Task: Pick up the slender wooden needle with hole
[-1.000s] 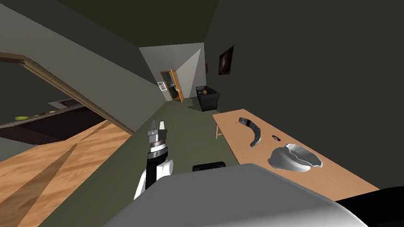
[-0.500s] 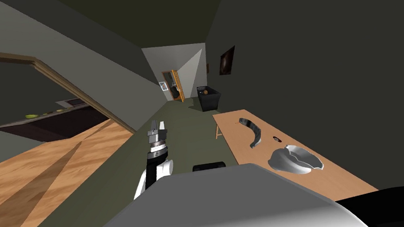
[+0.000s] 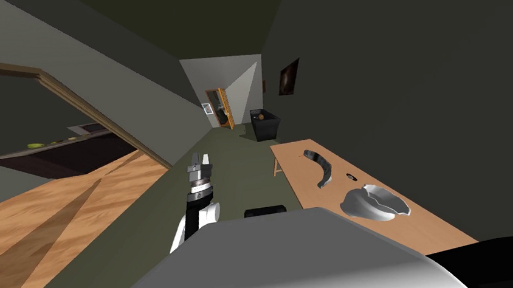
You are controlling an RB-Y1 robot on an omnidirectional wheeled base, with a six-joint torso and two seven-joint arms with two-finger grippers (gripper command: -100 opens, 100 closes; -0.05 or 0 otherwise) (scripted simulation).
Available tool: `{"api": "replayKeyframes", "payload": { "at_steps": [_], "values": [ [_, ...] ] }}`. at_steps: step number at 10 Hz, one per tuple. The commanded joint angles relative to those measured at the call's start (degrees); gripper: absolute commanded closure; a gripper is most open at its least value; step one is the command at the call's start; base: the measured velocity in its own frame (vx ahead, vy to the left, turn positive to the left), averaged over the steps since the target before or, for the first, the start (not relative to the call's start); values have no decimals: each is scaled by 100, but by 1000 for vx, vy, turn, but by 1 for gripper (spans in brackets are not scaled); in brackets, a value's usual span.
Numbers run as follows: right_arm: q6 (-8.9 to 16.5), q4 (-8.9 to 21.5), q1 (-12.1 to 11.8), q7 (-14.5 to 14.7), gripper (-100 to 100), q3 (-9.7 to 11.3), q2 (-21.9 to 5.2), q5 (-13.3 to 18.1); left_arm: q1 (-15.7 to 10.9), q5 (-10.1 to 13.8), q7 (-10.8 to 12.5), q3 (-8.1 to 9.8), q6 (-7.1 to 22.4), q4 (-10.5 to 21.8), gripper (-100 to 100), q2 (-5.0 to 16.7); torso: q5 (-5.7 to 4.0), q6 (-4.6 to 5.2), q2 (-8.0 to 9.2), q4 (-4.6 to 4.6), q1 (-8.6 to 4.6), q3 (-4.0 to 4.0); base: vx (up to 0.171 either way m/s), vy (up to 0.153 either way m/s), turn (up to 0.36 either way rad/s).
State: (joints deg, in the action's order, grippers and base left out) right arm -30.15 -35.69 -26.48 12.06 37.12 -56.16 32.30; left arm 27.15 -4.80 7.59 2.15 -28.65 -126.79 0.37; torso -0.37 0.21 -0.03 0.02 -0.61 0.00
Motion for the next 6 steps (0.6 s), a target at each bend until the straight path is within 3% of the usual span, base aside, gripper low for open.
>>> {"api": "replayKeyframes", "payload": {
  "at_steps": [1,2,5,6],
  "values": [
    [-25,37,-27,-13,-100,-24,-174,-4,0,0,0,0,0,0,0,0,0,0,0,0,0,0,-24,80,83],
    [-25,37,-27,-13,-100,-24,-174,-4,-1,0,0,-1,0,0,0,-1,5,-2,6,1,24,3,-18,102,49],
    [-351,-93,-58,-194,-100,18,-215,-90,-1,0,0,0,0,0,0,0,-4,1,42,9,-15,23,-113,-41,54],
    [-278,-58,-34,-152,-100,25,-201,-60,-2,0,0,0,0,0,0,0,-4,3,51,11,-21,29,-59,-28,3]
  ]
}}
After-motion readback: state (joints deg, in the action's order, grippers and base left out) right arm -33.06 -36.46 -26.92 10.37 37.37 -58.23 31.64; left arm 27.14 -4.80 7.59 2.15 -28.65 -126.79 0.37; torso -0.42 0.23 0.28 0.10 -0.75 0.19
